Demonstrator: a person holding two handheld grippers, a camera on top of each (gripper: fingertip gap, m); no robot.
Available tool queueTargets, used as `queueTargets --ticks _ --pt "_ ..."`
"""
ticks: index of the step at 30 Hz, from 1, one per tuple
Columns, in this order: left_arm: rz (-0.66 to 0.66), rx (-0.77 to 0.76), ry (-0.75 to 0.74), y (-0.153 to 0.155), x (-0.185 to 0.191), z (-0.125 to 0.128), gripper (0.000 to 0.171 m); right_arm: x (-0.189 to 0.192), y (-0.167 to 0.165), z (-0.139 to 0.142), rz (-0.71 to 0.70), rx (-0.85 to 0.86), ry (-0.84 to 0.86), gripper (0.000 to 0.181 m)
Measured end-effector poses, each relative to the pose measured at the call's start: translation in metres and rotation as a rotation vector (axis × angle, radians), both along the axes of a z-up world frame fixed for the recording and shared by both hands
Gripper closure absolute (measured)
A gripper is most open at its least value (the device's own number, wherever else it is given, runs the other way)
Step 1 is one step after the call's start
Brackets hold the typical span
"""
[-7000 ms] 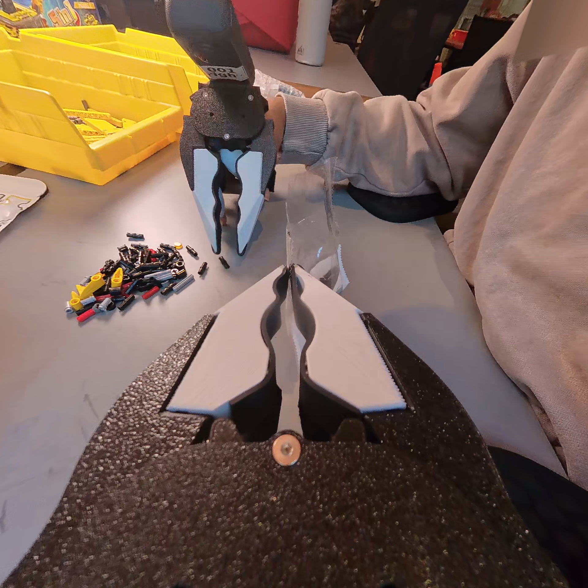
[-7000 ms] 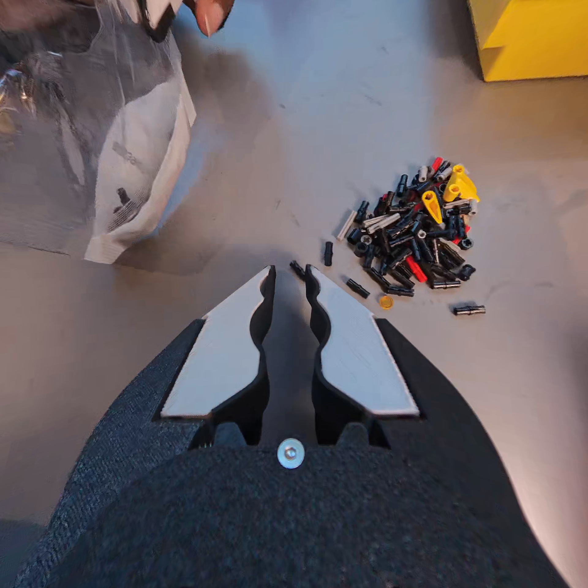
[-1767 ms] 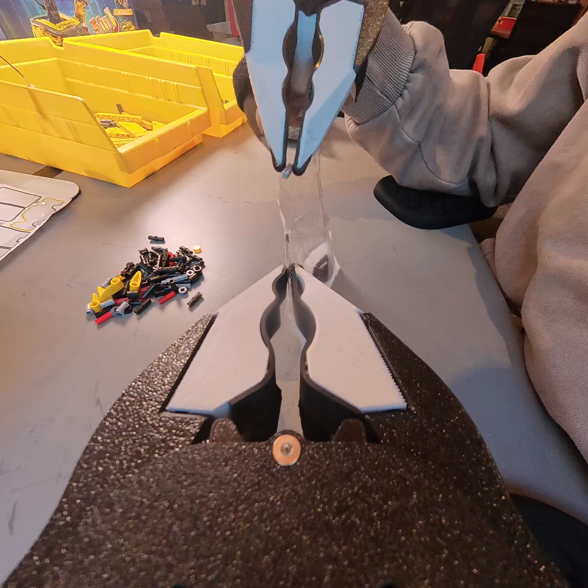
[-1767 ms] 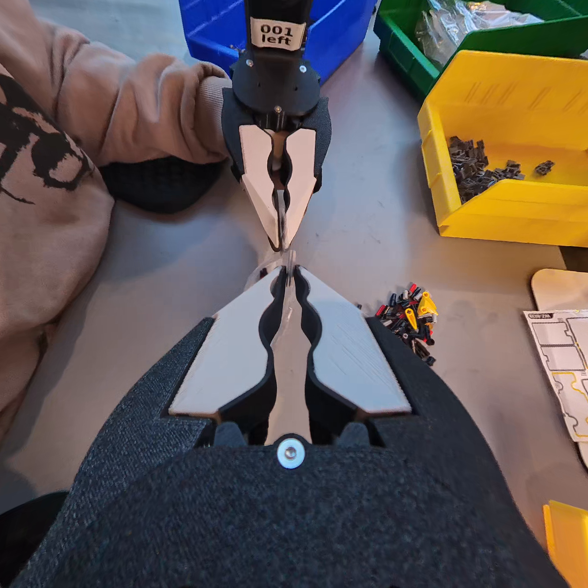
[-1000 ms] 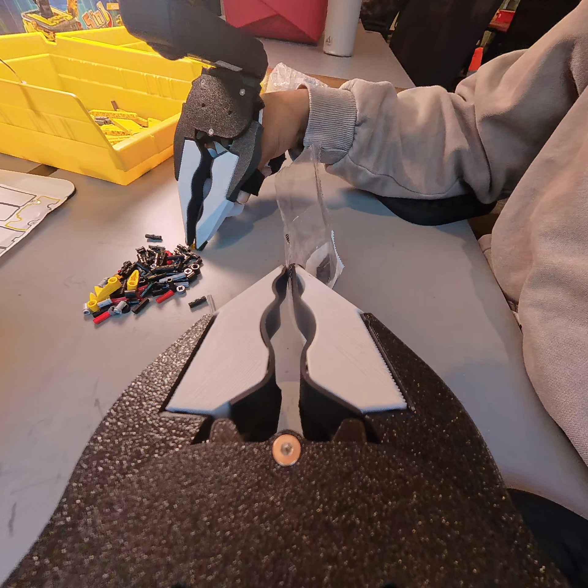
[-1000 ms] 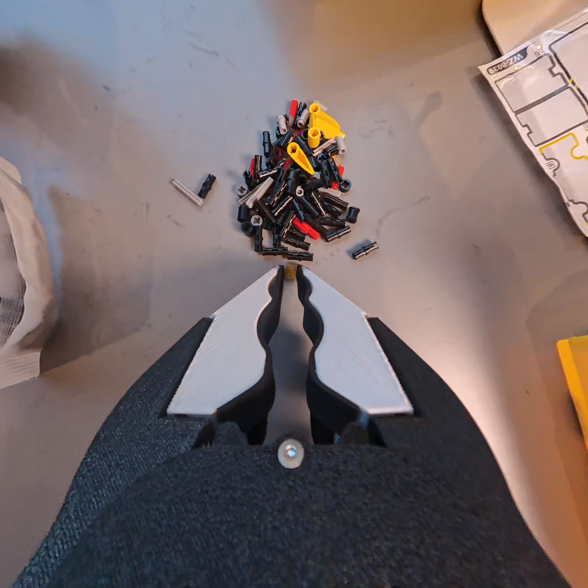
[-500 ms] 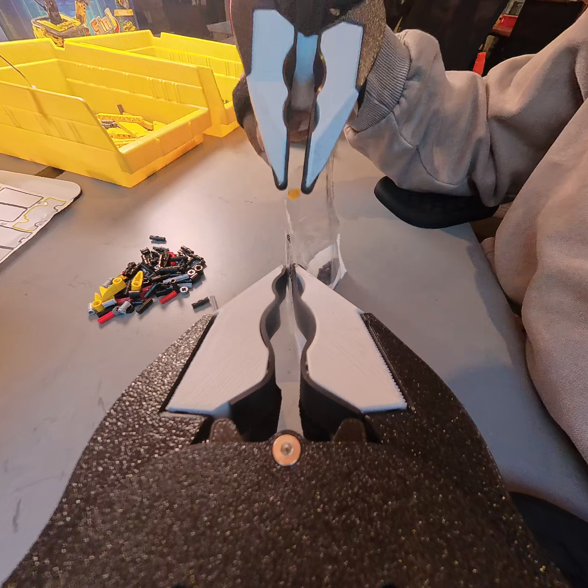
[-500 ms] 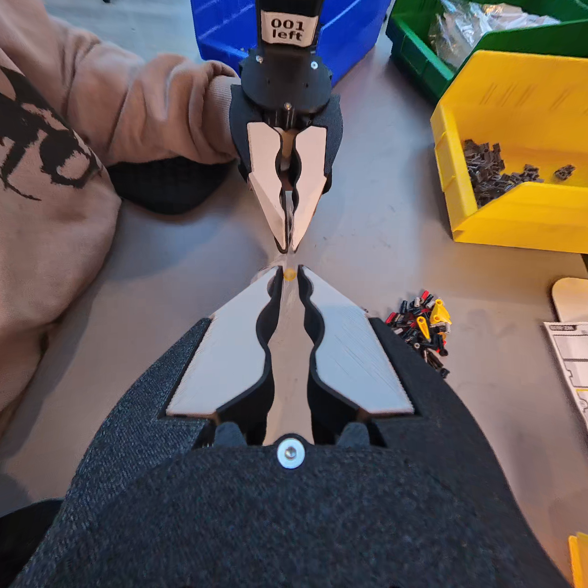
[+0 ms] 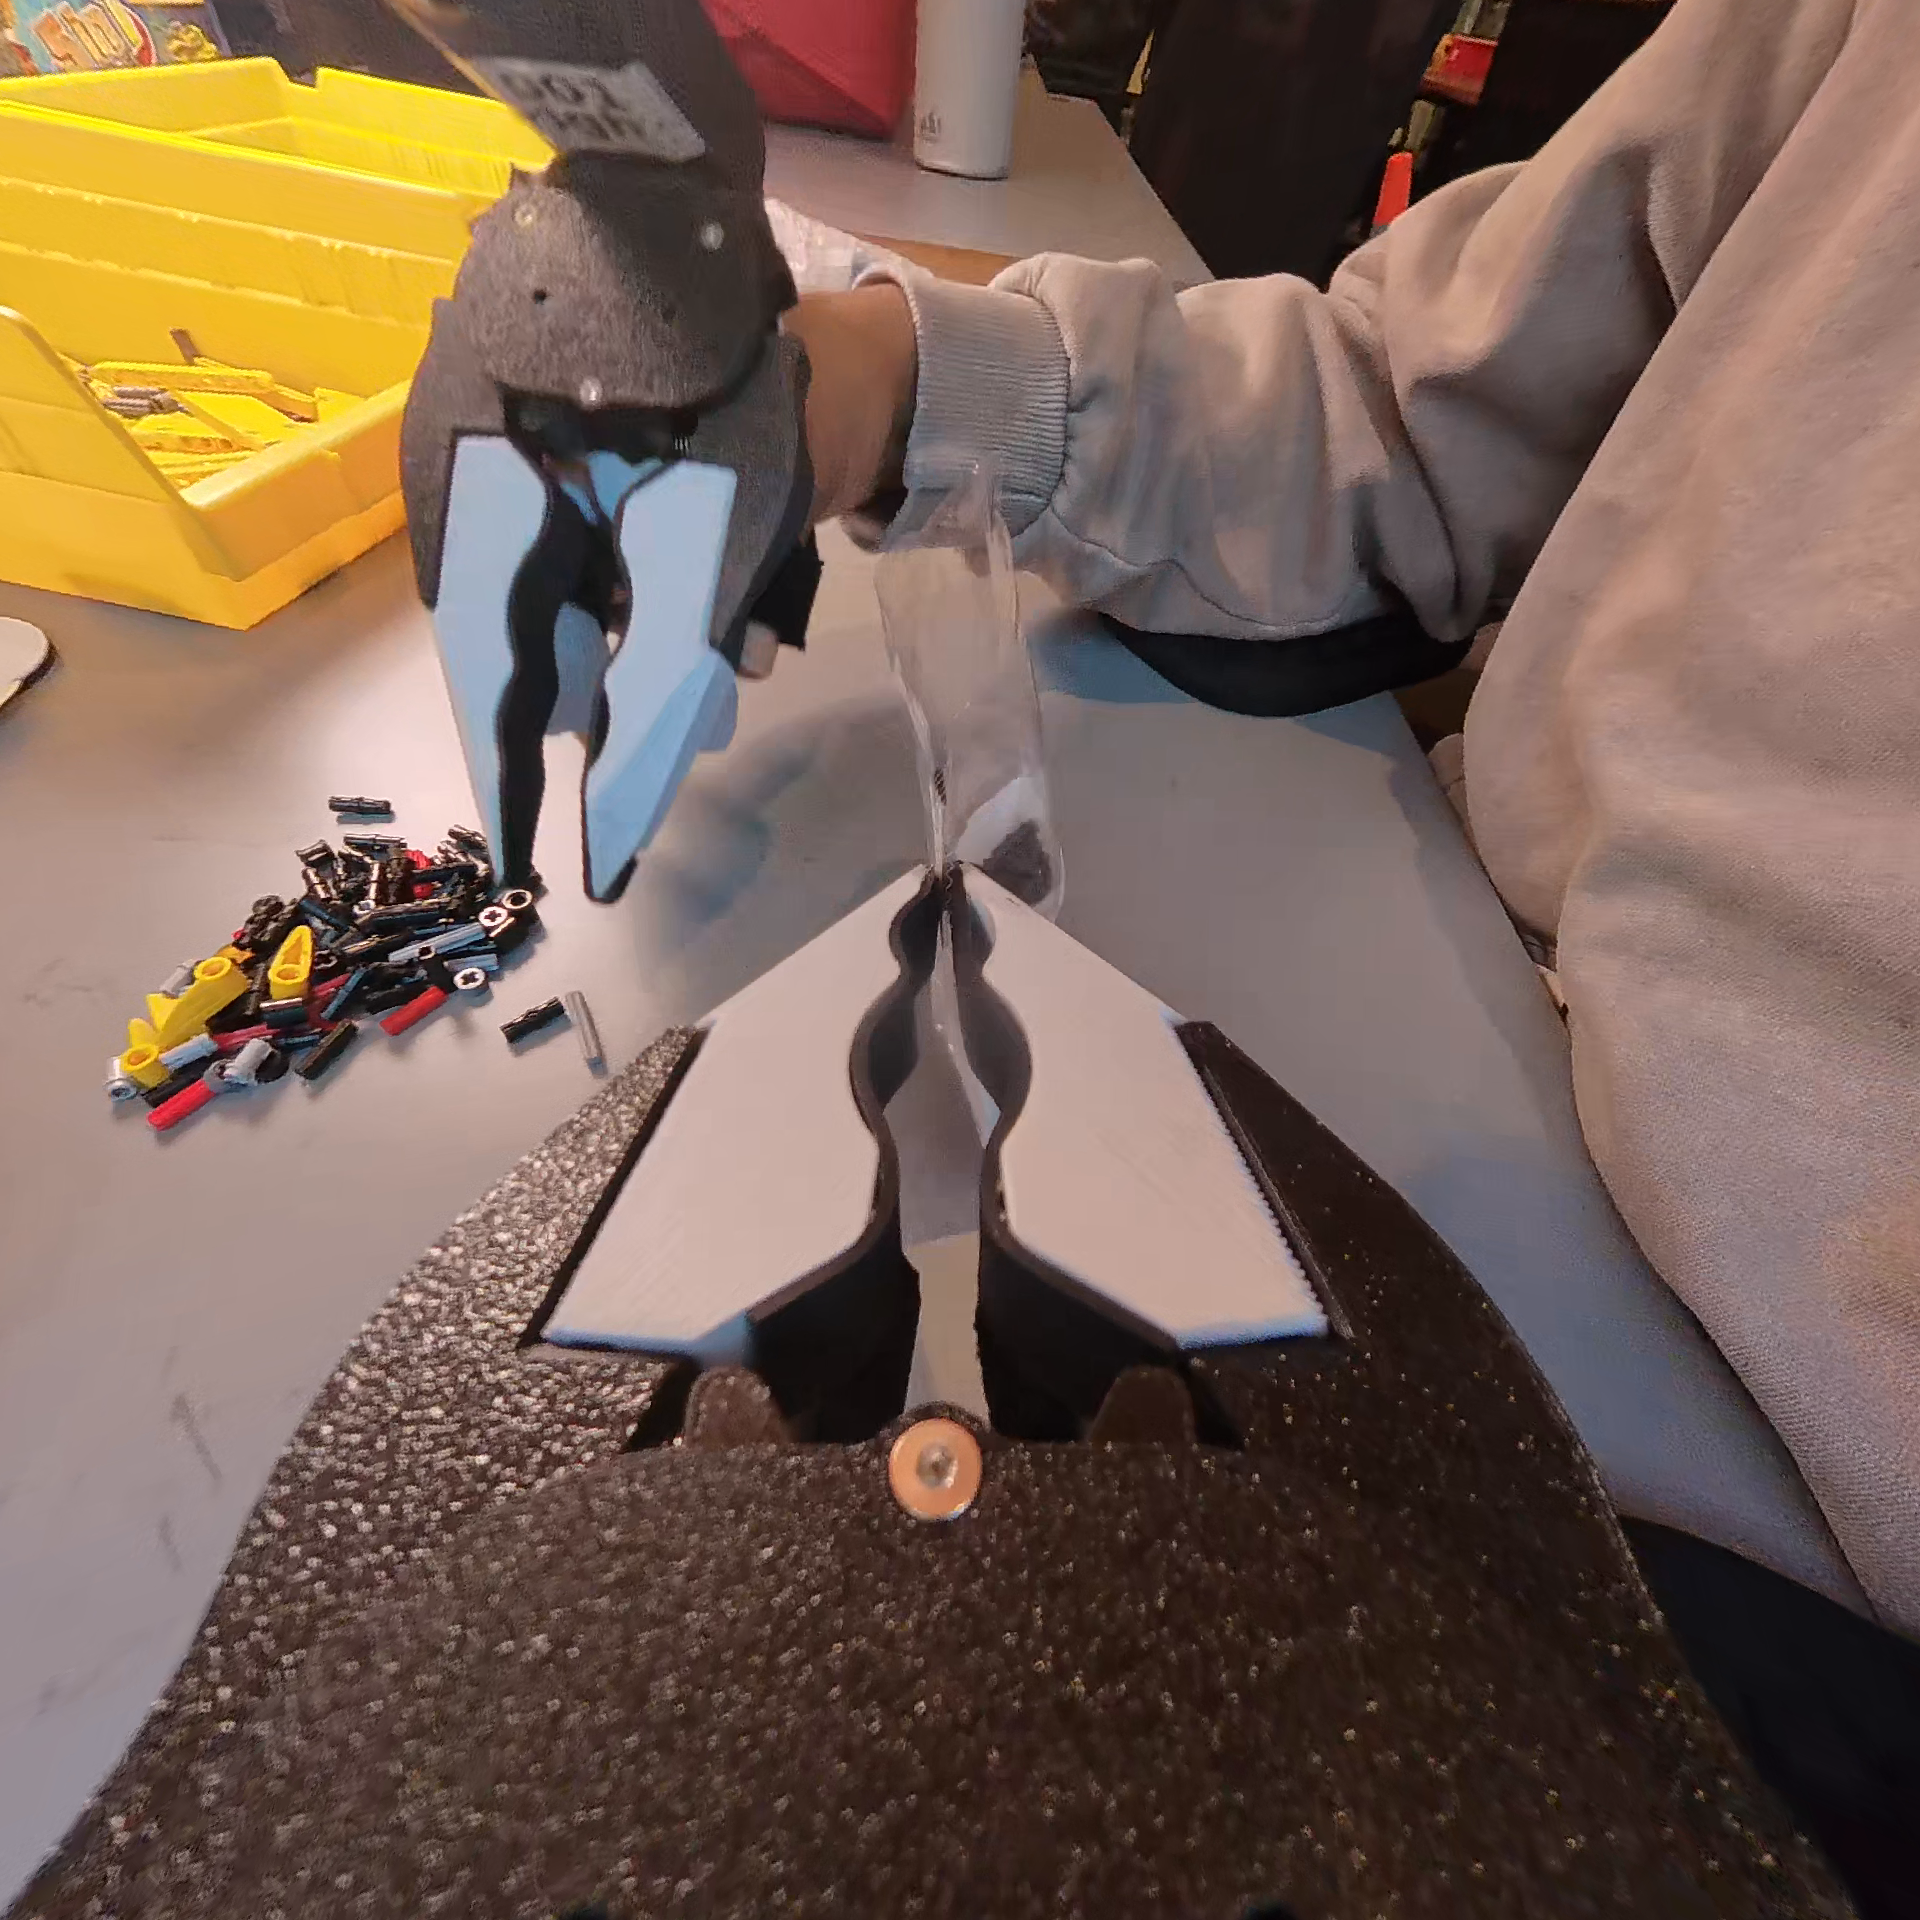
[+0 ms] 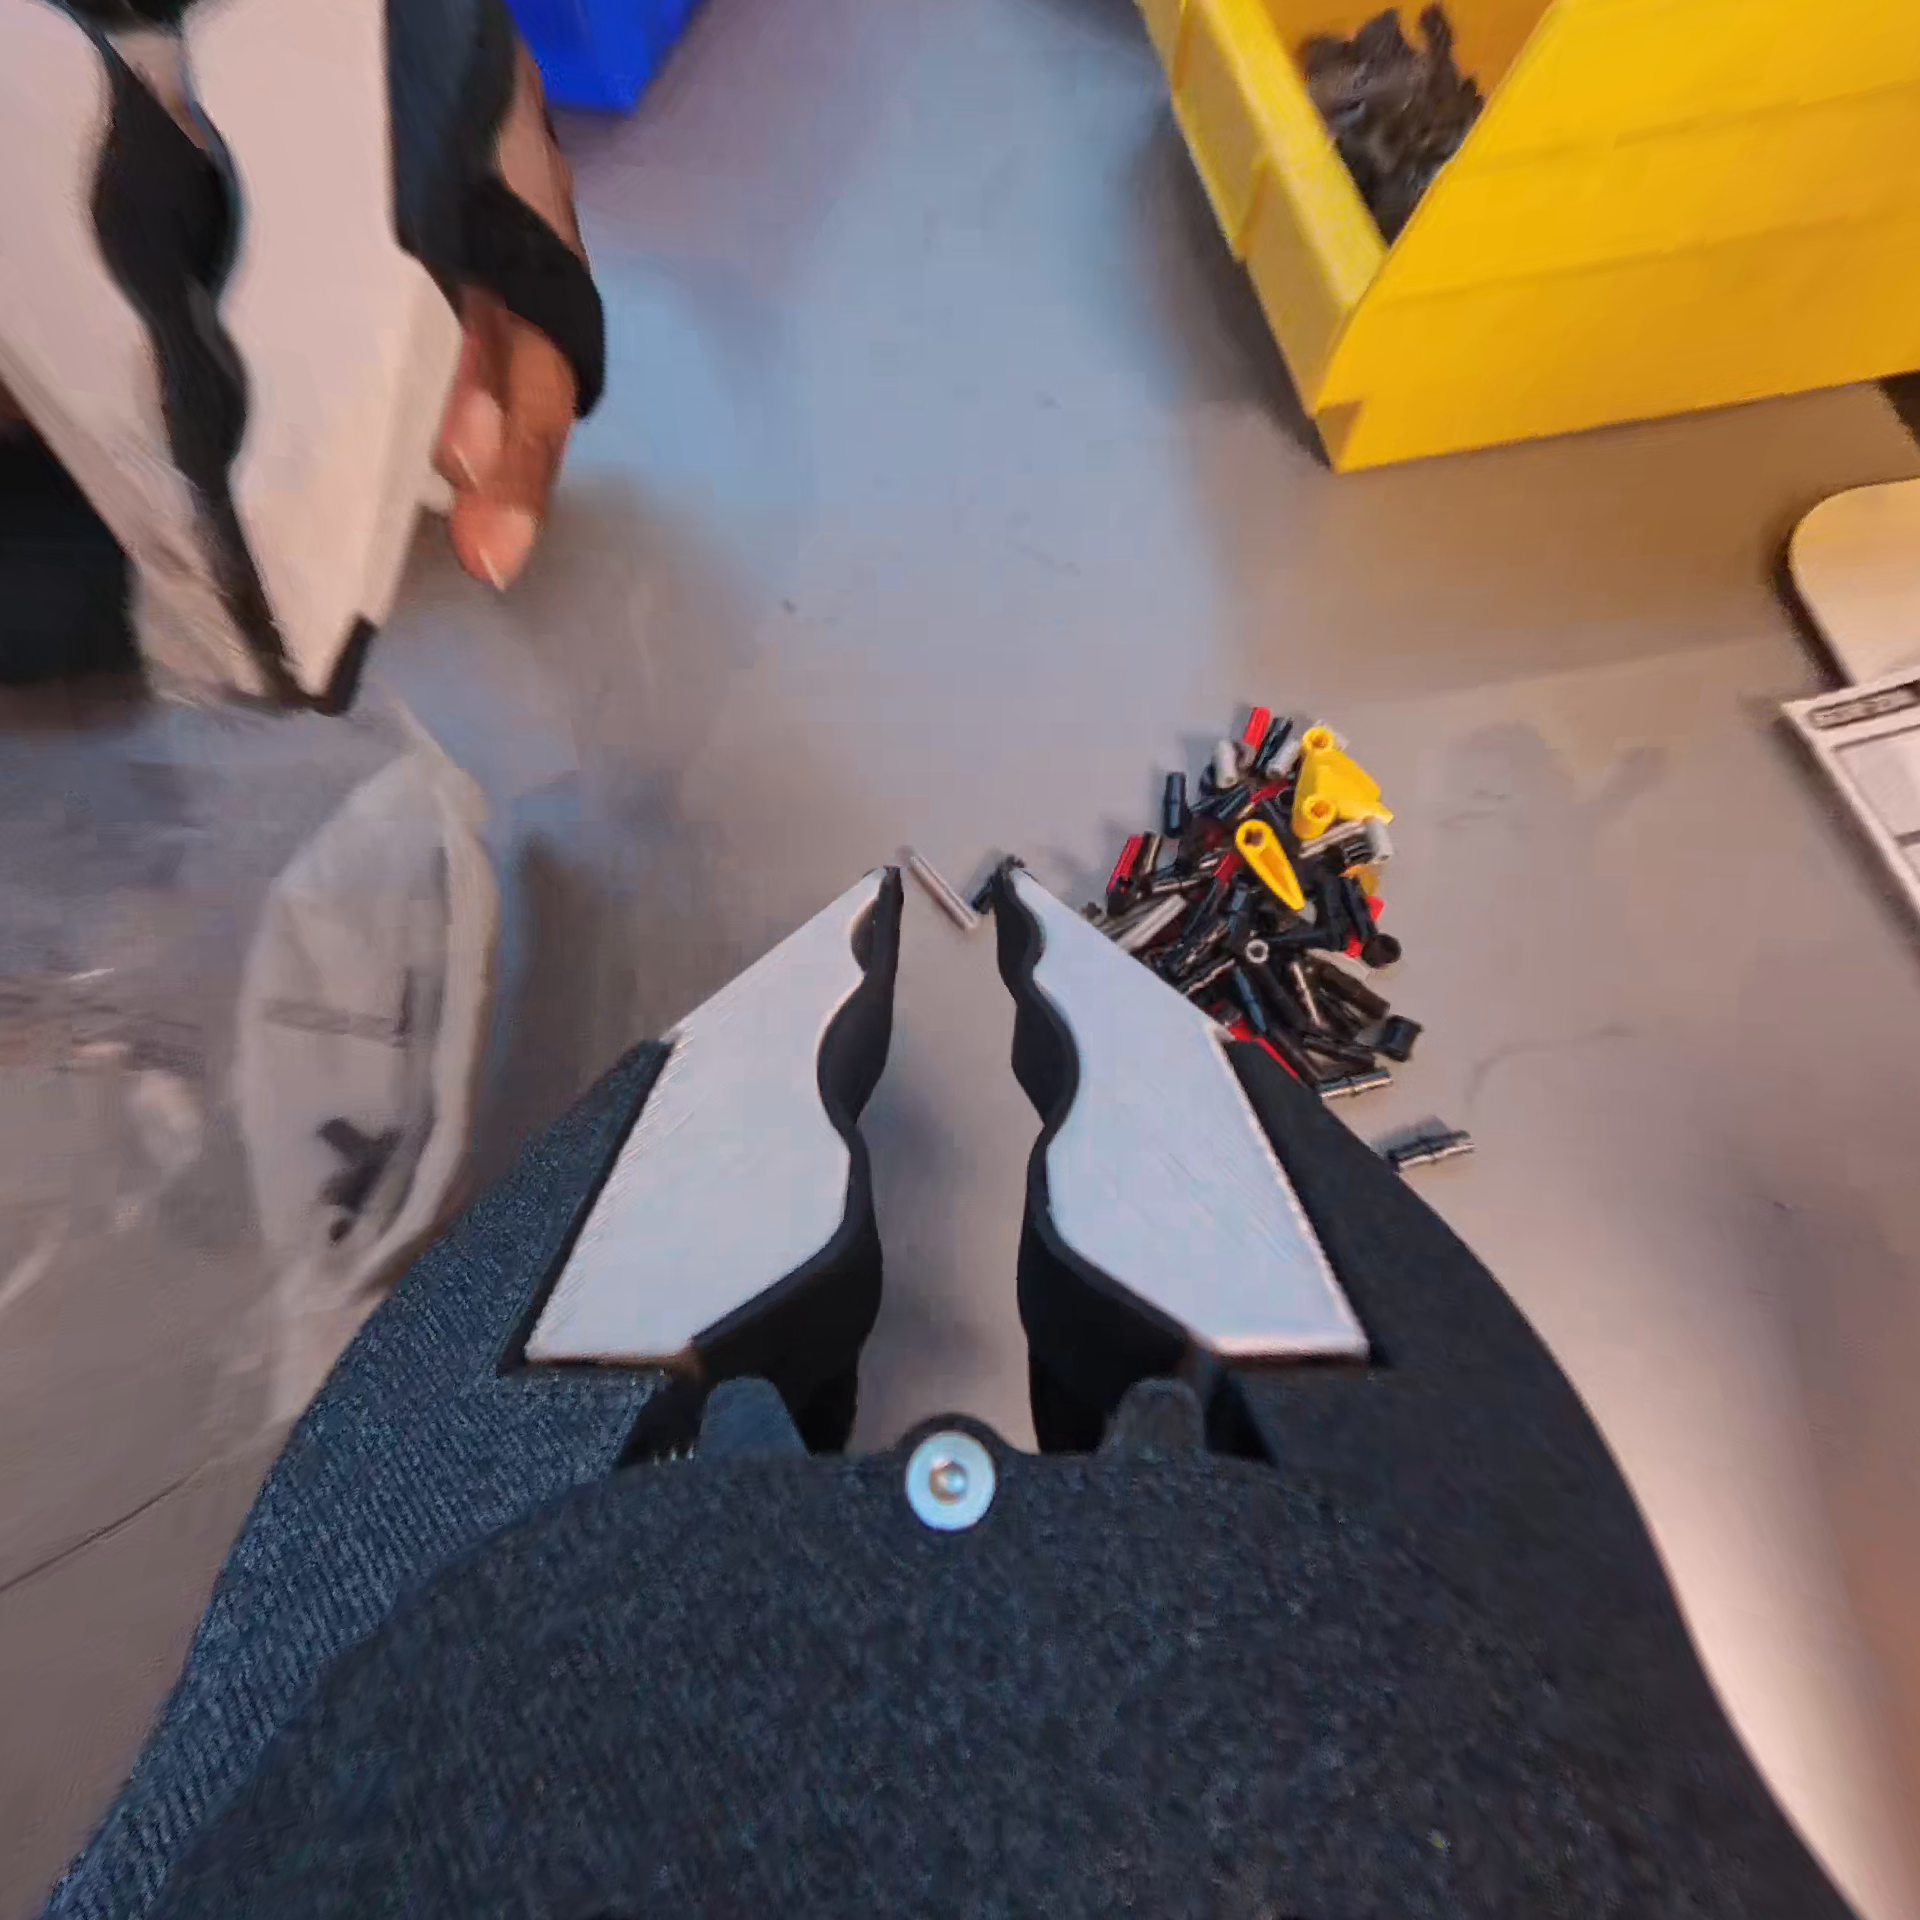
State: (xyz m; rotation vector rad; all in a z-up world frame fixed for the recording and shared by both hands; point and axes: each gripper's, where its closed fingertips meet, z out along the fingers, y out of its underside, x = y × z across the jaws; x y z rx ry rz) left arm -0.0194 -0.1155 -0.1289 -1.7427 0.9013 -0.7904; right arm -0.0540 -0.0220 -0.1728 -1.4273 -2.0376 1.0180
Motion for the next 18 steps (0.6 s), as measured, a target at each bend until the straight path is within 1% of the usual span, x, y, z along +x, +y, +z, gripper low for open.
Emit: queueTargets --ticks 2,5,8,12,18 --pt "-0.001 -0.005 0.004 0.0 0.0 -0.001 0.171 -0.005 -0.003 -0.021 0.006 0.06 -0.062 0.161" --pt "0.006 -0.009 0.003 0.001 -0.001 -0.001 0.171 -0.011 -0.005 -0.036 -0.001 0.115 -0.12 0.157" --pt "0.009 -0.003 0.002 0.001 -0.002 0.0 0.171 -0.014 -0.004 -0.038 -0.017 0.121 -0.15 0.158" --pt "0.014 -0.003 0.003 0.002 -0.002 -0.001 0.171 -0.017 0.001 -0.038 -0.018 0.098 -0.178 0.171" --pt "0.042 0.001 0.003 0.005 -0.006 -0.001 0.171 -0.017 0.002 -0.038 0.017 0.108 -0.173 0.172"
